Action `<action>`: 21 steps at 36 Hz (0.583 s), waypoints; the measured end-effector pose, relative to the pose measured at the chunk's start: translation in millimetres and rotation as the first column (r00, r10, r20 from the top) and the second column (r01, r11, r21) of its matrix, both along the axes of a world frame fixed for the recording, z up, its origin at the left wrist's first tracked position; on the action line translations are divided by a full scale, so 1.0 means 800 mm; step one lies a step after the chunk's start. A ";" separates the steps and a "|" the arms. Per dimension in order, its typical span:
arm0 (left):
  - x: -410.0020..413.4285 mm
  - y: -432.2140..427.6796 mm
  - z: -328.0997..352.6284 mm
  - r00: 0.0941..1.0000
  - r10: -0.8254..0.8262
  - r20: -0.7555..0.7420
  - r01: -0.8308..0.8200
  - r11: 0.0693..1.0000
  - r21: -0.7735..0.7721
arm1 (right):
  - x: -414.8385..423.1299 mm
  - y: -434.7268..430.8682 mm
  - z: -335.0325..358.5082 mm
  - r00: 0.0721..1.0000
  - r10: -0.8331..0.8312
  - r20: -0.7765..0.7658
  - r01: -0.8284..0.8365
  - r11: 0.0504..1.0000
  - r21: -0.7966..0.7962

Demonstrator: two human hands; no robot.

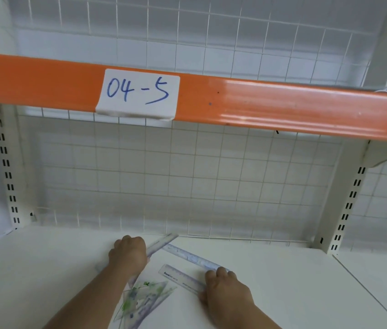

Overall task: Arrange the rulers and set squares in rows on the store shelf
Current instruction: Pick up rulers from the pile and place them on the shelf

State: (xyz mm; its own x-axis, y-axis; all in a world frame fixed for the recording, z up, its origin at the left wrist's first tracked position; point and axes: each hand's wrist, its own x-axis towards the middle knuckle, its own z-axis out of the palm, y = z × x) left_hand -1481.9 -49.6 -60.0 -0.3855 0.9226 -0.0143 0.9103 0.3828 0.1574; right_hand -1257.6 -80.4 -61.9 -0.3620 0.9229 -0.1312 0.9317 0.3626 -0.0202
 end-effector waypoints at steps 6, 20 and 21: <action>0.000 -0.006 -0.003 0.998 -0.020 -0.055 0.026 0.994 0.106 | -0.002 0.002 -0.002 1.000 -0.023 0.004 0.023 1.000 -0.003; -0.019 -0.046 0.004 0.987 -0.159 -0.040 0.163 0.978 0.131 | 0.002 0.002 0.002 0.998 -0.002 -0.070 0.003 1.000 0.016; -0.021 -0.049 0.004 0.987 -0.159 -0.037 0.162 0.977 0.136 | 0.004 0.002 0.003 0.996 0.001 -0.092 0.000 1.000 0.015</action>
